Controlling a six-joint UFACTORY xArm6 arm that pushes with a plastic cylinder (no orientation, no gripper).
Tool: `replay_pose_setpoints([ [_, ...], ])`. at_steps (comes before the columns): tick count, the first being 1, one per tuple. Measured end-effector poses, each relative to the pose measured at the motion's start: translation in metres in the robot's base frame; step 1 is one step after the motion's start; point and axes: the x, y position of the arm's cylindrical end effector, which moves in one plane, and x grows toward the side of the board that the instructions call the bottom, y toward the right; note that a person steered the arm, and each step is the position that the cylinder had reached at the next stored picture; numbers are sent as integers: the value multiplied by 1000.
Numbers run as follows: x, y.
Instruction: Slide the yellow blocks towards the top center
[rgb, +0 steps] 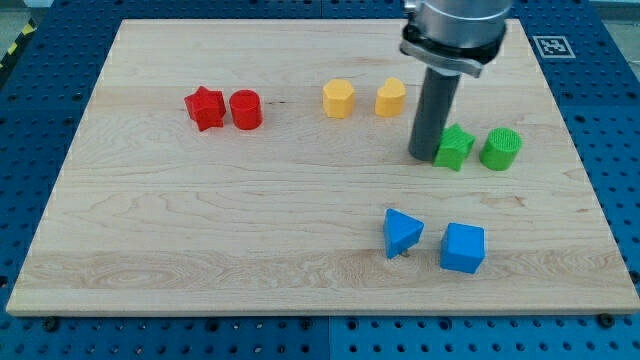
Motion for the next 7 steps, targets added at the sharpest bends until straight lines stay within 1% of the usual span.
replay_pose_setpoints([
  [1, 0, 2],
  [2, -9, -9],
  [4, -62, -10],
  [5, -94, -29],
  [6, -139, -57],
  [7, -163, -63],
])
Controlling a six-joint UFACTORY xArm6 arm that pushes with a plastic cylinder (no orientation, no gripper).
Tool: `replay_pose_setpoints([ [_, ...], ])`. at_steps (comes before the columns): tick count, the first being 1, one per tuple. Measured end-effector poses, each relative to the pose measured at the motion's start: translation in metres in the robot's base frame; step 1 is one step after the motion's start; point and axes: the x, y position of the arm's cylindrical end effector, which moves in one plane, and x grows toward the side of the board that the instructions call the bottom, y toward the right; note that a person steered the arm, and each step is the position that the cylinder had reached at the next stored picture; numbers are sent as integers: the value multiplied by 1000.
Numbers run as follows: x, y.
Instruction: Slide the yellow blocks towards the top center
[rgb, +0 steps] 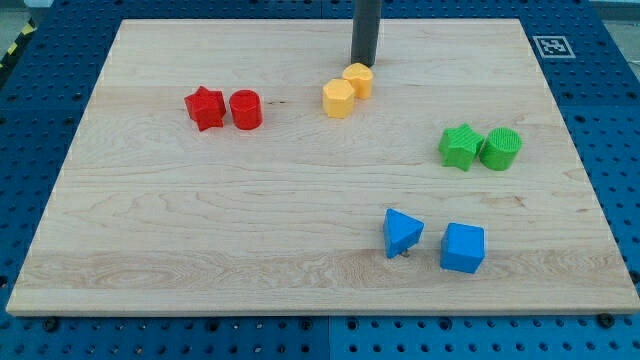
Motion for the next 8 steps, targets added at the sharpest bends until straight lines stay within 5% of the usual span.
replay_pose_setpoints([
  [2, 57, 18],
  [5, 40, -21],
  [8, 82, -3],
])
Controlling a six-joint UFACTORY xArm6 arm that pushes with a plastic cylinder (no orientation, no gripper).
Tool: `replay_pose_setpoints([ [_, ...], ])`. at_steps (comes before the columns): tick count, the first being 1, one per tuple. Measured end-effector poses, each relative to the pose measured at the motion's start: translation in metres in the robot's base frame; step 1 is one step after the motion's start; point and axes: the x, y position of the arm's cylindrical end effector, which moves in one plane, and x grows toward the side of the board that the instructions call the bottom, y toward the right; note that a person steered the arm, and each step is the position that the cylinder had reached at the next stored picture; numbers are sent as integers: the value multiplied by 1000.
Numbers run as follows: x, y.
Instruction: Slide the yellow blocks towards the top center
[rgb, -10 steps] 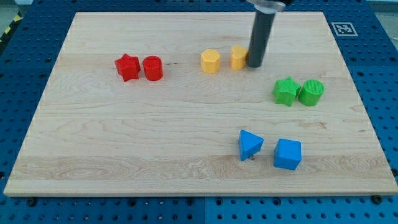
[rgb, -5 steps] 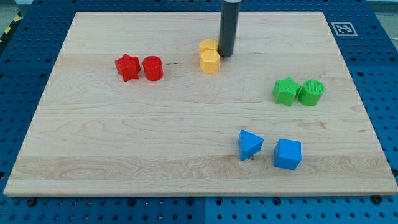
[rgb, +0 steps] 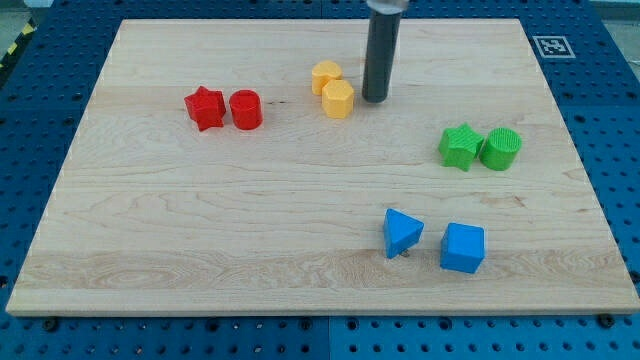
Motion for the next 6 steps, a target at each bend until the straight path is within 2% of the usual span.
replay_pose_setpoints([
  [1, 28, 22],
  [2, 40, 13],
  [3, 39, -22],
  [4, -8, -38],
  [5, -23, -38],
  [6, -9, -4],
])
